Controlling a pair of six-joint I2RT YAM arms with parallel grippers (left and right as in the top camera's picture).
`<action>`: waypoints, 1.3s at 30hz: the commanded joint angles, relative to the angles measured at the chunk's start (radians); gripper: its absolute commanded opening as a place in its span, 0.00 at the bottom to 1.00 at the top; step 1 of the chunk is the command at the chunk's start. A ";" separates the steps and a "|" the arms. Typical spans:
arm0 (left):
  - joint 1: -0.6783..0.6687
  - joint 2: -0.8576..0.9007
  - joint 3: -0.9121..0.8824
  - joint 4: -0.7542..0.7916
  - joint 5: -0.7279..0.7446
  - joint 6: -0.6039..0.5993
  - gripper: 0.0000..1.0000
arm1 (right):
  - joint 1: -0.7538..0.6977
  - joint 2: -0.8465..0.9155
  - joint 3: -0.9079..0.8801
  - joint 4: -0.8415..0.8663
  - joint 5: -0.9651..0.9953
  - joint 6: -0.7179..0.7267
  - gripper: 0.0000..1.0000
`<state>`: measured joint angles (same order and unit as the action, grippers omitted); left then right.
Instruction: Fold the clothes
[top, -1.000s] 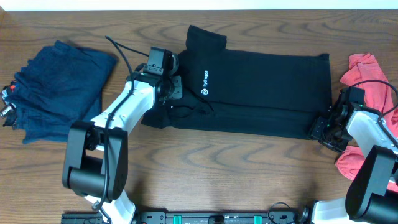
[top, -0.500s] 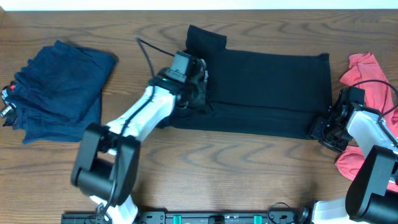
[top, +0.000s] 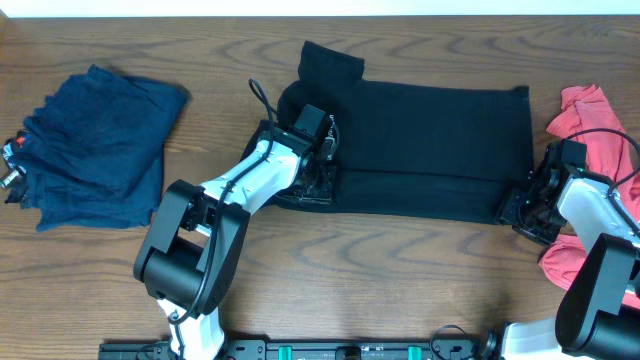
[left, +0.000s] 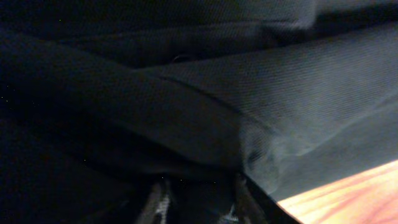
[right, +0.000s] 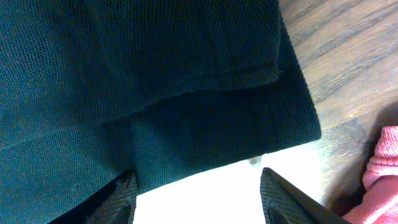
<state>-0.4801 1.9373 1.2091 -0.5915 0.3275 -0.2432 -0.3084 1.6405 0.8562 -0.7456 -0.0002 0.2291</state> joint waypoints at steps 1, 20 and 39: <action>0.004 0.006 0.013 0.039 -0.007 -0.001 0.44 | 0.008 -0.019 -0.002 0.000 0.011 -0.009 0.61; 0.275 -0.153 0.037 0.009 -0.191 -0.002 0.63 | 0.008 -0.113 0.149 0.041 -0.077 -0.093 0.63; 0.317 0.049 -0.035 -0.235 -0.179 -0.007 0.61 | 0.006 0.156 0.148 -0.051 0.002 -0.102 0.60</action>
<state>-0.1619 1.9472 1.2312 -0.7677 0.1539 -0.2504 -0.3084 1.7748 1.0119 -0.7490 -0.0875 0.0883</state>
